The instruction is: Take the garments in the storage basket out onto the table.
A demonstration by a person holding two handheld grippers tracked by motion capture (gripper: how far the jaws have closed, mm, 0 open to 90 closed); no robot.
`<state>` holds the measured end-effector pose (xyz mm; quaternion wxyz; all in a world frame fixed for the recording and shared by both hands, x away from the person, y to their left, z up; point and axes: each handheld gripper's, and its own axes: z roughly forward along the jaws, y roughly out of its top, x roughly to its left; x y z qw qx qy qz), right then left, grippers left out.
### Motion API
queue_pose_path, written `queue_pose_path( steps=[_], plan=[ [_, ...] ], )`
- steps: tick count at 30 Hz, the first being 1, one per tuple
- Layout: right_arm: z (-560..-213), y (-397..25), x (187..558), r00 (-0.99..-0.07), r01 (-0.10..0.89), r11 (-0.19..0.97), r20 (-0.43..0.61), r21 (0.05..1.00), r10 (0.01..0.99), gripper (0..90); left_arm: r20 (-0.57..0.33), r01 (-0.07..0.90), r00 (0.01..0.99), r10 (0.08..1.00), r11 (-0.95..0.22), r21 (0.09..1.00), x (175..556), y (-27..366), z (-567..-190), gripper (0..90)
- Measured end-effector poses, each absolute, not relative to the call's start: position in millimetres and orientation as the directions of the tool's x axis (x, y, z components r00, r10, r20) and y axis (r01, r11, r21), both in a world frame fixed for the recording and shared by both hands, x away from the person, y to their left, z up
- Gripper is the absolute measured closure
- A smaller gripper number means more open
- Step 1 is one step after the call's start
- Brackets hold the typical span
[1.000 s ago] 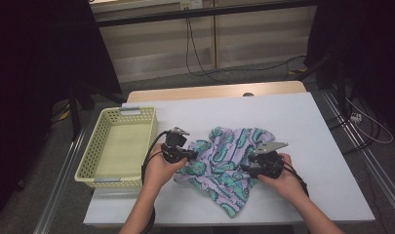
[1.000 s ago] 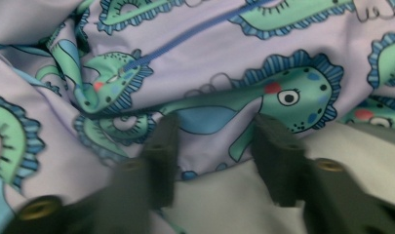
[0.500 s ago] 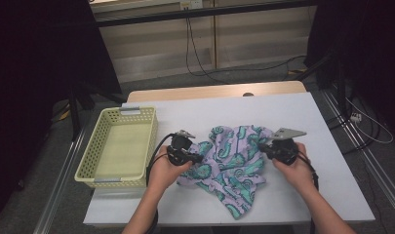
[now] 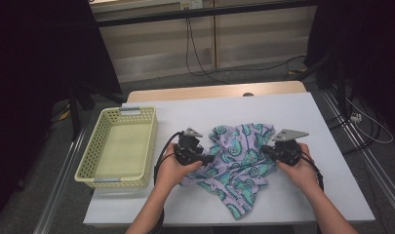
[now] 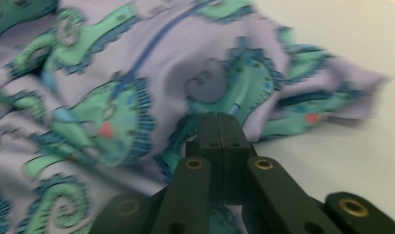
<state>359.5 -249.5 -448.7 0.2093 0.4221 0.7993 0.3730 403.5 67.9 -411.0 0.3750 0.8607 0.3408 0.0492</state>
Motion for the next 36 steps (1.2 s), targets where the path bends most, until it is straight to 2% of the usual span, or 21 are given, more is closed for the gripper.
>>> queue_pose_path(
  steps=[1,4,7,9,11,16,18,20,25,28,30,32,34,36],
  plan=[
    [-450,-246,359,-0.57,0.521,0.376,-0.016,0.766,0.822,90.0,-0.174,0.546,0.763,0.623,-0.475,0.69,407,67,-410,41.6],
    [-452,-234,354,-0.628,0.509,0.404,0.007,0.76,0.778,90.0,-0.148,0.517,0.76,0.633,-0.45,0.728,417,62,-409,29.5],
    [-453,-221,345,-0.699,0.493,0.43,0.051,0.756,0.713,90.0,-0.174,0.528,0.742,0.648,-0.404,0.747,430,56,-411,28.2],
    [-454,-212,339,-0.753,0.487,0.455,0.095,0.746,0.651,90.0,-0.178,0.534,0.739,0.65,-0.403,0.743,437,52,-413,29.5],
    [-452,-205,333,-0.802,0.443,0.511,0.071,0.737,0.593,90.0,-0.187,0.537,0.741,0.645,-0.401,0.742,442,48,-415,32.1],
    [-450,-207,330,-0.81,0.445,0.5,0.096,0.743,0.579,90.0,-0.208,0.54,0.745,0.634,-0.389,0.747,453,37,-418,28.7],
    [-452,-208,329,-0.817,0.445,0.497,0.111,0.745,0.565,90.0,-0.221,0.543,0.75,0.624,-0.39,0.743,455,33,-419,33.2],
    [-452,-208,328,-0.824,0.441,0.495,0.12,0.749,0.554,90.0,-0.241,0.543,0.761,0.602,-0.387,0.745,456,28,-421,33.2],
    [-451,-203,323,-0.854,0.42,0.504,0.14,0.755,0.502,90.0,-0.256,0.539,0.785,0.564,-0.417,0.732,454,16,-426,46.2],
    [-449,-200,320,-0.868,0.407,0.508,0.148,0.759,0.474,90.0,-0.25,0.533,0.797,0.55,-0.444,0.72,452,11,-431,61.7],
    [-448,-199,319,-0.871,0.405,0.506,0.154,0.762,0.466,90.0,-0.251,0.534,0.803,0.541,-0.466,0.705,450,9,-432,75.6],
    [-446,-198,317,-0.869,0.404,0.509,0.145,0.76,0.473,87.8,-0.264,0.548,0.801,0.537,-0.481,0.684,448,9,-433,84.4],
    [-445,-199,317,-0.865,0.405,0.504,0.14,0.763,0.482,84.3,-0.261,0.55,0.803,0.536,-0.496,0.672,446,11,-430,85.9],
    [-443,-202,319,-0.853,0.41,0.499,0.127,0.764,0.506,74.1,-0.253,0.542,0.805,0.536,-0.492,0.682,444,18,-424,86.1]
  ],
)
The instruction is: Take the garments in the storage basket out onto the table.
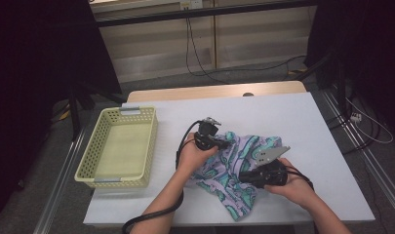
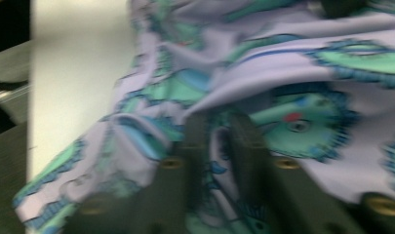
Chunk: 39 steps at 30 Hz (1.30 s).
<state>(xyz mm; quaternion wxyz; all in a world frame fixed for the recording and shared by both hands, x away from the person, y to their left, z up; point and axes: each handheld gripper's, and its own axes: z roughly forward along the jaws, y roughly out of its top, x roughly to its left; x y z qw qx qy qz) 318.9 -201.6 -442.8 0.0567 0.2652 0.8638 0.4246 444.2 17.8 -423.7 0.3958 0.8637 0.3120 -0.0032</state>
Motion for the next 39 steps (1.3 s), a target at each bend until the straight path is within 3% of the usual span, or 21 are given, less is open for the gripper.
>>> queue_pose_path(
  steps=[1,3,10,17,20,24,26,28,29,35,39],
  plan=[
    [-441,-205,321,-0.846,0.413,0.492,0.123,0.767,0.519,73.2,-0.253,0.542,0.801,0.542,-0.479,0.69,443,21,-421,86.1],
    [-438,-211,325,-0.818,0.438,0.452,0.135,0.777,0.559,61.0,-0.246,0.533,0.804,0.542,-0.473,0.702,440,30,-413,86.1],
    [-418,-232,340,-0.699,0.42,0.327,0.072,0.847,0.711,39.6,-0.241,0.521,0.808,0.537,-0.463,0.717,424,56,-394,86.1],
    [-423,-257,368,-0.484,0.45,0.242,0.006,0.859,0.875,33.4,-0.251,0.533,0.814,0.524,-0.501,0.681,408,66,-398,86.1],
    [-430,-262,378,-0.455,0.485,0.222,0.027,0.846,0.89,32.7,-0.257,0.541,0.812,0.524,-0.51,0.668,405,66,-402,86.1],
    [-449,-262,390,-0.451,0.584,0.232,0.074,0.778,0.889,38.8,-0.258,0.552,0.801,0.54,-0.502,0.665,405,72,-406,86.1],
    [-458,-260,395,-0.455,0.612,0.252,0.073,0.75,0.887,53.7,-0.253,0.559,0.79,0.558,-0.487,0.671,407,78,-405,86.1],
    [-463,-259,399,-0.474,0.61,0.279,0.06,0.741,0.878,79.7,-0.245,0.563,0.78,0.576,-0.473,0.678,408,83,-403,86.1],
    [-463,-258,400,-0.482,0.607,0.27,0.077,0.747,0.873,84.5,-0.251,0.565,0.777,0.577,-0.464,0.683,409,86,-403,86.1],
    [-445,-250,390,-0.549,0.526,0.267,0.083,0.808,0.832,86.7,-0.275,0.569,0.778,0.565,-0.446,0.691,409,96,-390,86.0],
    [-427,-235,367,-0.66,0.435,0.308,0.067,0.846,0.748,86.7,-0.279,0.566,0.789,0.548,-0.472,0.676,404,95,-388,85.9]
  ],
)
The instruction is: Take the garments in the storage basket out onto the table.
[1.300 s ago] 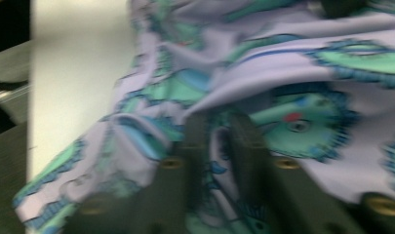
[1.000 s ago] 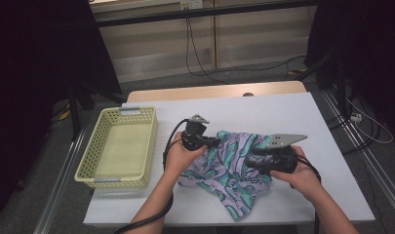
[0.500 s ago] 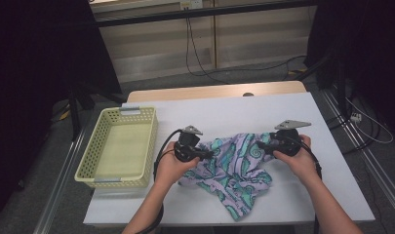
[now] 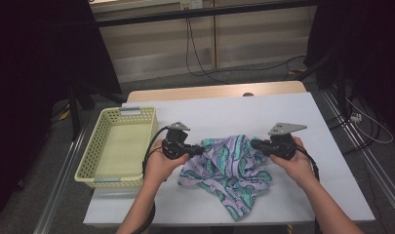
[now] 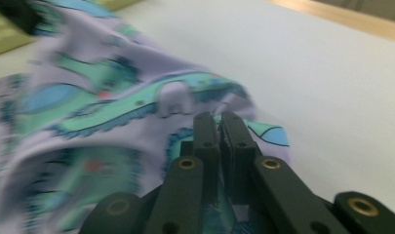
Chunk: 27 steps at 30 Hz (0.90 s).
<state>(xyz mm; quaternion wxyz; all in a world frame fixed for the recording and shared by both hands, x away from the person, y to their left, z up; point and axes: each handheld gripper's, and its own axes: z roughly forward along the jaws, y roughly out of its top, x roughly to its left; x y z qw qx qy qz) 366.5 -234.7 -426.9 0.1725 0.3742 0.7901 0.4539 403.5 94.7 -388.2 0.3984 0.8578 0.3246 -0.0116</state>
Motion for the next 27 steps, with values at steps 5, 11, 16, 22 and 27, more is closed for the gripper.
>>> queue_pose_path(
  steps=[5,11,16,22,27],
  plan=[
    [-431,-201,337,-0.761,0.398,0.414,0.042,0.819,0.648,86.7,-0.302,0.59,0.78,0.548,-0.482,0.647,403,91,-391,84.2],
    [-449,-195,326,-0.787,0.431,0.434,0.095,0.791,0.609,86.6,-0.244,0.563,0.764,0.598,-0.433,0.703,414,87,-383,57.9],
    [-452,-193,326,-0.79,0.434,0.438,0.098,0.787,0.605,86.6,-0.195,0.516,0.78,0.594,-0.435,0.739,435,69,-383,36.1],
    [-453,-192,324,-0.796,0.426,0.448,0.091,0.786,0.599,86.6,-0.216,0.517,0.763,0.609,-0.376,0.769,456,52,-388,21.9],
    [-453,-192,323,-0.799,0.424,0.449,0.092,0.786,0.594,86.5,-0.206,0.516,0.77,0.604,-0.399,0.758,462,36,-392,18.1]
  ],
)
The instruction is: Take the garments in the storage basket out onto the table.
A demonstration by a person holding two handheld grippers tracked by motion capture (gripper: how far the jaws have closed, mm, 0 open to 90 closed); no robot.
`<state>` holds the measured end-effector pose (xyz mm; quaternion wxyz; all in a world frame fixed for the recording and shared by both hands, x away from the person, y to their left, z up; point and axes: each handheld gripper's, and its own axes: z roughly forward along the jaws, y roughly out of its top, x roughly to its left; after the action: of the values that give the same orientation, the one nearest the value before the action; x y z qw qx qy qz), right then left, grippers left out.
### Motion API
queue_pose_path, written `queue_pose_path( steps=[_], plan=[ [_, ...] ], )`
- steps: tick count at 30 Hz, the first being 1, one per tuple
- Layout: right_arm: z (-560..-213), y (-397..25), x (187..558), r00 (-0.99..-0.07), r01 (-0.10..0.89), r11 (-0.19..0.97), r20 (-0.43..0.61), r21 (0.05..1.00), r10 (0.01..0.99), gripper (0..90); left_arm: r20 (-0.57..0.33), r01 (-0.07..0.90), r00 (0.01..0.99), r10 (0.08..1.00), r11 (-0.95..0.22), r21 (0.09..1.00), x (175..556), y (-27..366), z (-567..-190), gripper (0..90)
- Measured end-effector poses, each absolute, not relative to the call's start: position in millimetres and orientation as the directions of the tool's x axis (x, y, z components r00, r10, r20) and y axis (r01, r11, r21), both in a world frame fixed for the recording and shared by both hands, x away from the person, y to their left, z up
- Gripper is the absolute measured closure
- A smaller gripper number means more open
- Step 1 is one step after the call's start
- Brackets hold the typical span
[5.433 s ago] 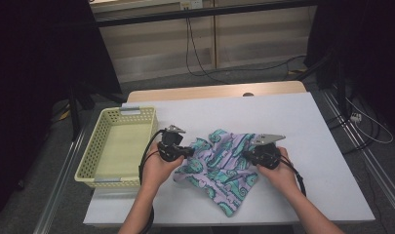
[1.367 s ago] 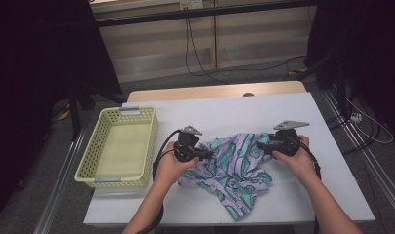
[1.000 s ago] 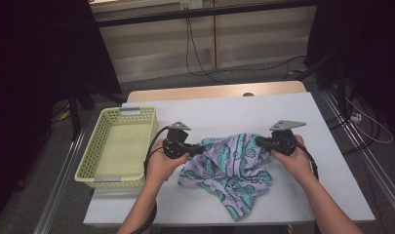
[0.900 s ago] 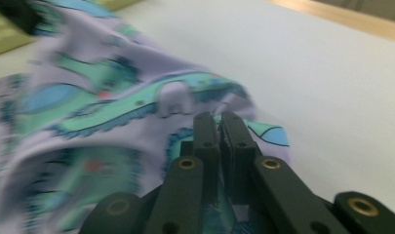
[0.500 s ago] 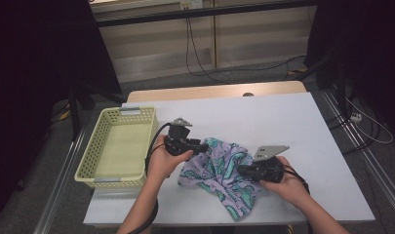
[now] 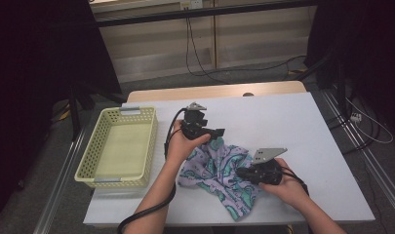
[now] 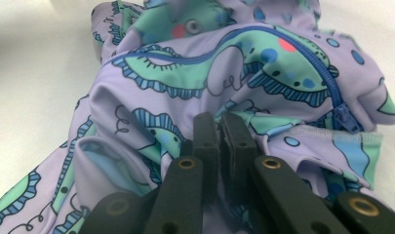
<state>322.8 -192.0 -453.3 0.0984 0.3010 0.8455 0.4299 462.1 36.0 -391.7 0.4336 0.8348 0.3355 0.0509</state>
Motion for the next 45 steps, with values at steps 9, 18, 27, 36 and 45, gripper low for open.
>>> queue_pose_path(
  steps=[9,18,27,36,45],
  plan=[
    [-452,-193,320,-0.8,0.422,0.449,0.091,0.788,0.593,85.9,-0.175,0.5,0.823,0.541,-0.541,0.677,457,12,-438,34.3],
    [-433,-218,324,-0.711,0.44,0.345,0.087,0.829,0.698,58.0,-0.209,0.52,0.829,0.519,-0.575,0.632,446,29,-449,71.8],
    [-445,-234,339,-0.639,0.504,0.325,0.093,0.8,0.764,76.4,-0.175,0.515,0.83,0.53,-0.606,0.606,436,37,-438,79.1],
    [-429,-234,348,-0.599,0.438,0.369,-0.039,0.82,0.8,85.1,-0.127,0.464,0.787,0.604,-0.444,0.767,440,68,-401,79.7],
    [-437,-232,357,-0.598,0.455,0.441,-0.102,0.774,0.795,65.3,-0.131,0.503,0.775,0.619,-0.476,0.721,444,66,-420,69.7]
  ],
)
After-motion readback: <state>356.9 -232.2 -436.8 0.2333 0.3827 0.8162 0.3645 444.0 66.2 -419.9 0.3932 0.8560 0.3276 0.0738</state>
